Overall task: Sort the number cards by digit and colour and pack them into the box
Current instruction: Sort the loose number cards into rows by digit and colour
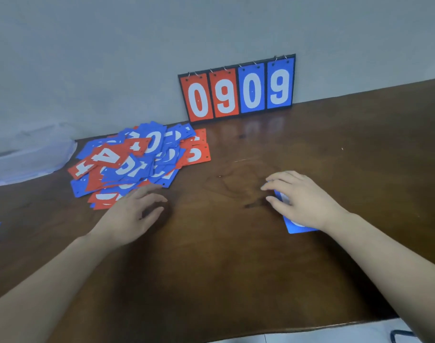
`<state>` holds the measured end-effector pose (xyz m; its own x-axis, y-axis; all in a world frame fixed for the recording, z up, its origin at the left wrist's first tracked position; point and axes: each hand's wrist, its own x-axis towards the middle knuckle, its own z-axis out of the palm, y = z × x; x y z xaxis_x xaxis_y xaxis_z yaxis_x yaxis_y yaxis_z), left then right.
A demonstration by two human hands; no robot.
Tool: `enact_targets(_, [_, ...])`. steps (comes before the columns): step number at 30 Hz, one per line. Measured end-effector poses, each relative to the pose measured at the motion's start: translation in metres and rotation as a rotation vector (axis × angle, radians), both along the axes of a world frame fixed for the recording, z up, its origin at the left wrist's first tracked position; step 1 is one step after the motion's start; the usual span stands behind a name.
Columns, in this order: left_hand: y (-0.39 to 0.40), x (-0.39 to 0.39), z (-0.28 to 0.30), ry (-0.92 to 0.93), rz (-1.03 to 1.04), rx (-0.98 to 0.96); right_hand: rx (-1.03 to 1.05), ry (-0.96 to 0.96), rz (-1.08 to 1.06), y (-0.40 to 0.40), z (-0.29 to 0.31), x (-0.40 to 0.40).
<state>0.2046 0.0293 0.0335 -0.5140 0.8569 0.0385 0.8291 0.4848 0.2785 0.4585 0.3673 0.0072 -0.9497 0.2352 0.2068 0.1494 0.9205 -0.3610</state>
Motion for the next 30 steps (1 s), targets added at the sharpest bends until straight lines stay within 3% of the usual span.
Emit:
enact_targets(17, [-0.137, -0.136, 0.004, -0.005, 0.151, 0.089, -0.067, 0.004, 0.048, -0.174, 0.01, -0.199])
enact_targets(30, [-0.091, -0.215, -0.01, -0.104, 0.162, 0.153, -0.055, -0.028, 0.093, -0.185, 0.012, -0.338])
